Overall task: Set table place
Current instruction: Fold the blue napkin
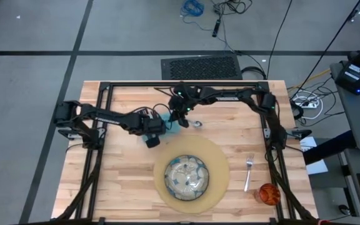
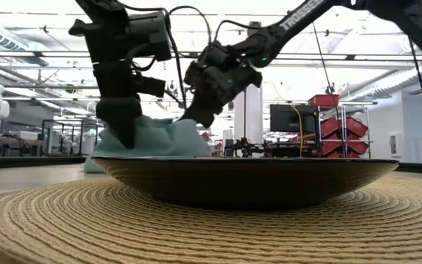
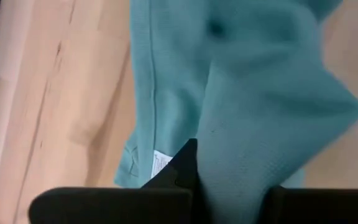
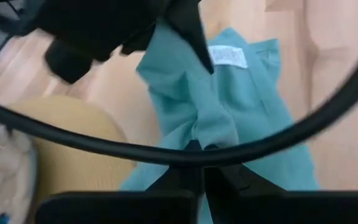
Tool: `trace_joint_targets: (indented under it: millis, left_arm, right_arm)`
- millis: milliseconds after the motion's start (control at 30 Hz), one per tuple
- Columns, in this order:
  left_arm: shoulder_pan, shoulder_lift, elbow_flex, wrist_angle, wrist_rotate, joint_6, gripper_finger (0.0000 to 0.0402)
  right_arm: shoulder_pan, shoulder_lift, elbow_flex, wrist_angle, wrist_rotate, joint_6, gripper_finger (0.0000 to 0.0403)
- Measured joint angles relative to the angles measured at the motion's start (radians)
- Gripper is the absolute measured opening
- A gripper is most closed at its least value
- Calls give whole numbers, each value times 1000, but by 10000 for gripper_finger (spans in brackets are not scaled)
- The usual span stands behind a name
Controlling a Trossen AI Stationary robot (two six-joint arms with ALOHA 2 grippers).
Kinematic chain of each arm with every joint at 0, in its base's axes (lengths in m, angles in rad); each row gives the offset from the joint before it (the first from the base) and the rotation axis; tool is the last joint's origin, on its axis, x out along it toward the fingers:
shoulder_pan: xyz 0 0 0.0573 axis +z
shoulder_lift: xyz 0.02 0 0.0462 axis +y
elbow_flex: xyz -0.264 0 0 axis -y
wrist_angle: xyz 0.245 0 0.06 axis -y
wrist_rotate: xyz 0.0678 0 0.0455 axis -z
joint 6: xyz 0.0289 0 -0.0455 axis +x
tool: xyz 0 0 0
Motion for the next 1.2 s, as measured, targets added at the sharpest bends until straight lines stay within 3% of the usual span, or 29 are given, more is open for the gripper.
trace_joint_targets:
  millis: [233, 600, 733, 1033, 1200]
  left_arm:
    - [53, 0, -7, -21, 1, 10, 0]
    - [119, 2, -112, 81, -14, 3, 10]
    - [128, 2, -114, 127, -23, 3, 52]
    - [135, 2, -114, 135, -114, -1, 203]
    - [149, 2, -114, 120, -126, -23, 244]
  right_arm:
    - [-18, 132, 217, -157, 8, -29, 0]
    - [-73, 146, 236, -147, 58, -15, 0]
    - [-72, 146, 236, -139, 54, -15, 5]
    - [-101, 146, 236, -67, 56, 35, 37]
    - [-117, 147, 236, -55, 52, 52, 60]
